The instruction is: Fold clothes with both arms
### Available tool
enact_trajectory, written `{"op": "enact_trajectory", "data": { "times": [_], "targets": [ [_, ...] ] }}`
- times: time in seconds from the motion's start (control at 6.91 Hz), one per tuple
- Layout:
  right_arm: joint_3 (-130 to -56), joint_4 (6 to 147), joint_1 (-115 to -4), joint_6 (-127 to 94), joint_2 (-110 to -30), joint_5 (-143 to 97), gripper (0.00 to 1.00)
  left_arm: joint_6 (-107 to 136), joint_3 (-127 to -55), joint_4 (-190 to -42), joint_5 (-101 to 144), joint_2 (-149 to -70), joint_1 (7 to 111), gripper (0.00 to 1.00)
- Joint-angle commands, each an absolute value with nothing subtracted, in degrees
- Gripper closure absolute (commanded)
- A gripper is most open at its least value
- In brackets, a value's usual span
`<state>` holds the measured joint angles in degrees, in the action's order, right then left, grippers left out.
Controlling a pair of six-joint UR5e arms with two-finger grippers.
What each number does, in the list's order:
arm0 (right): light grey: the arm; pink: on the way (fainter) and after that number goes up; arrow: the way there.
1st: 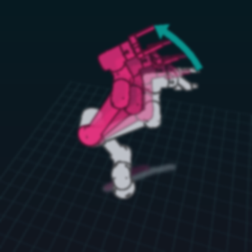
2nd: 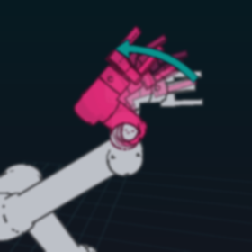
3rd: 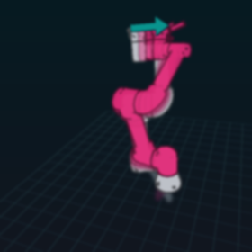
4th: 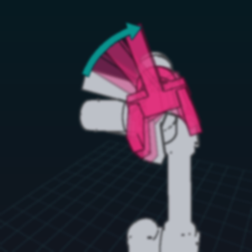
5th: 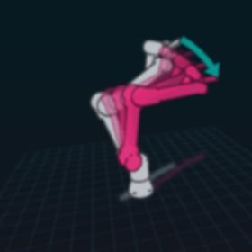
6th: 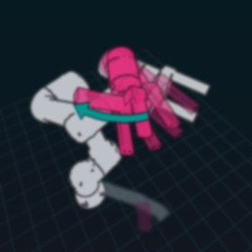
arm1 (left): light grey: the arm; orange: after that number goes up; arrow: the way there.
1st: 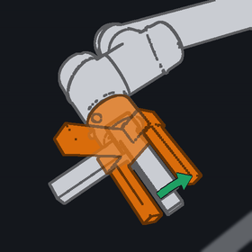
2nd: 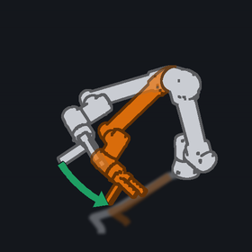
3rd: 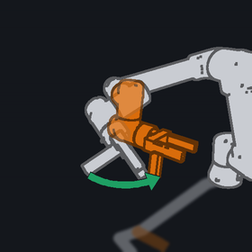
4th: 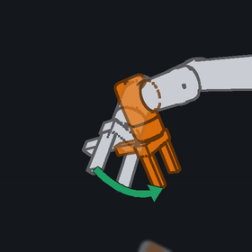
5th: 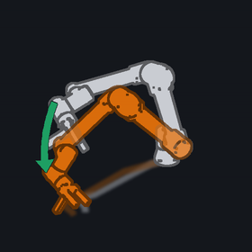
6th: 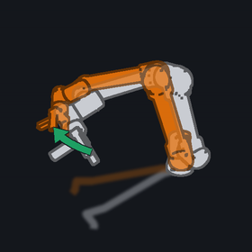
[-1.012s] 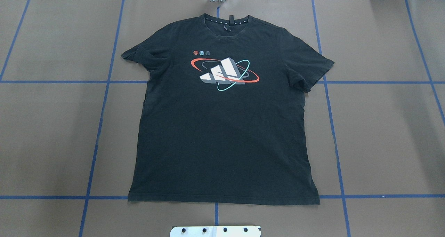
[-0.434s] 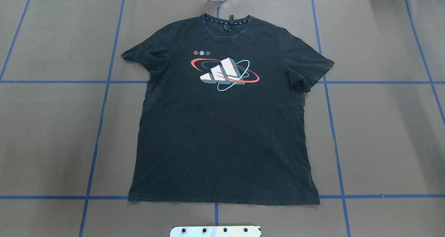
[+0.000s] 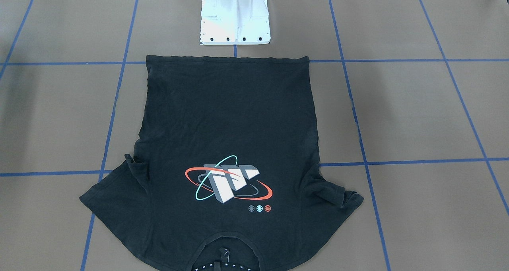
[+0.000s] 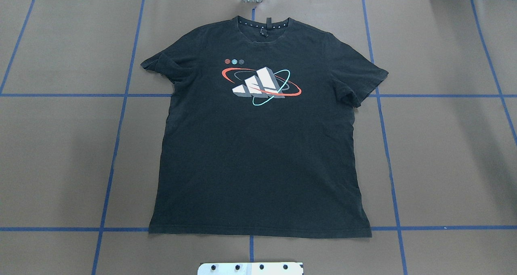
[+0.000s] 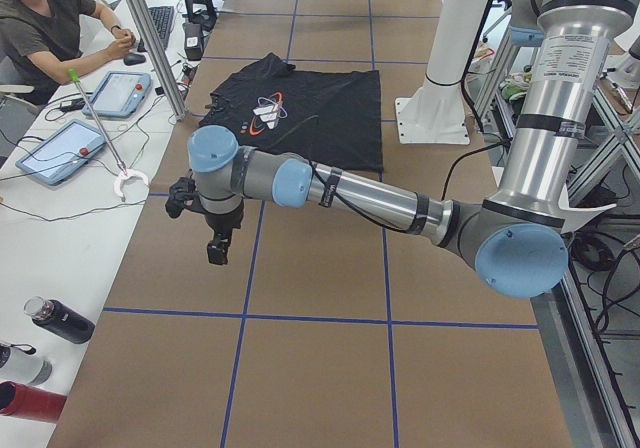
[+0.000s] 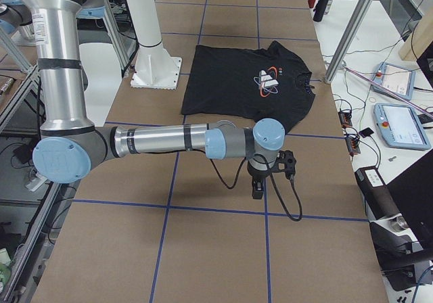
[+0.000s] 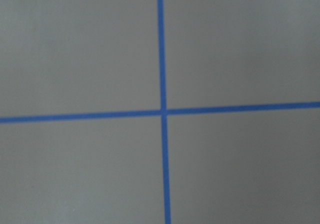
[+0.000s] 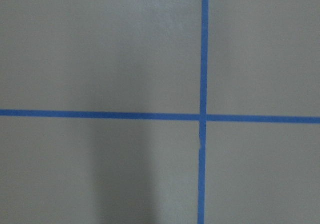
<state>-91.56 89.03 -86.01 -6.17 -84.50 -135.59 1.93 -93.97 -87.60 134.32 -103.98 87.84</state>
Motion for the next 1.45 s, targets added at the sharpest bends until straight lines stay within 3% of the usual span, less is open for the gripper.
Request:
{"op": "enact_trajectory", "data": {
  "times": [0.0, 0.43, 1.01, 1.3],
  "targets": [
    [-85.8, 78.7, -81.9, -11.9, -78.9, -135.4, 0.0, 1.8, -93.7, -96.3, 134.5, -106.4, 84.2, 0.0],
    [-69.7, 50.1, -72.7, -24.3, -72.2, -129.2, 0.0, 7.4, -89.6, -107.5, 135.3, -107.9, 79.6, 0.0],
    [-69.5, 44.9, -60.8, -43.3, -63.4, -120.5, 0.0, 34.9, -76.7, -134.8, 134.7, -113.1, 73.4, 0.0],
    [-67.9, 40.0, -56.4, -45.2, -63.6, -116.4, 0.0, 43.9, -76.2, -141.7, 134.5, -113.0, 72.1, 0.0]
  ]
}}
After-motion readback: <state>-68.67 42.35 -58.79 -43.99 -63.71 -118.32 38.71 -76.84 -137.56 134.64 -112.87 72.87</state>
